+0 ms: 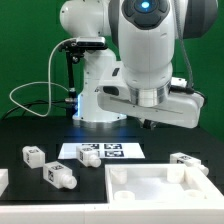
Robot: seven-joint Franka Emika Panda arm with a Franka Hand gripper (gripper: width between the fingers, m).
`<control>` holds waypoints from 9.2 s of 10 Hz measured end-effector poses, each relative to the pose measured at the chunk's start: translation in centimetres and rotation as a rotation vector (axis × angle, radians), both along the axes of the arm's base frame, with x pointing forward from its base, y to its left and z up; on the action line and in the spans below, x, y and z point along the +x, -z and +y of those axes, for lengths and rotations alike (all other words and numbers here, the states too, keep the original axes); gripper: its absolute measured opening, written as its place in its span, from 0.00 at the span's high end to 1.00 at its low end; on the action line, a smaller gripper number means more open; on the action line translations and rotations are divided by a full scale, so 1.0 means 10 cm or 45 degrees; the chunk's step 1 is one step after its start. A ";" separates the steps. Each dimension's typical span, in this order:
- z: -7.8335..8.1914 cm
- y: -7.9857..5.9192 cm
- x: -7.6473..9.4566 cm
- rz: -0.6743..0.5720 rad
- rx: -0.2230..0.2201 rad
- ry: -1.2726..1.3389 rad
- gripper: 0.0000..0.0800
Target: Assemble one leg
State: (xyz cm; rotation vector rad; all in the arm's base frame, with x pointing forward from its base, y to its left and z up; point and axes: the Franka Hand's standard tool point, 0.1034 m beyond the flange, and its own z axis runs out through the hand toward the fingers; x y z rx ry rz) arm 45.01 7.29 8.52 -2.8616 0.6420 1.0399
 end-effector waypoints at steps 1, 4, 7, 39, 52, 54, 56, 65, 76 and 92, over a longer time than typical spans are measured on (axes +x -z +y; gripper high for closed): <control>0.00 0.00 0.00 0.000 0.001 -0.001 1.00; -0.33 -0.03 -0.04 -0.031 0.156 -0.233 1.00; -0.97 -0.18 0.00 -0.064 0.334 -0.537 1.00; -1.55 -0.13 -0.13 -0.041 0.311 -0.459 1.00; -1.78 -0.14 -0.19 -0.157 0.291 -1.206 1.00; -1.79 -0.14 -0.19 -0.155 0.288 -1.199 1.00; -2.09 0.04 -0.31 -0.143 0.182 -1.002 1.00; -2.24 0.47 -0.29 -0.173 0.224 -1.113 1.00; -2.10 0.24 -0.24 -0.153 0.255 -1.150 1.00; -2.43 0.53 -0.32 -0.079 0.199 -1.097 0.19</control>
Offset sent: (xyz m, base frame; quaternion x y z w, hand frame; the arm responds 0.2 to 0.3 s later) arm -0.0201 -0.0818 0.0065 -0.0648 0.0112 -0.2644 0.9622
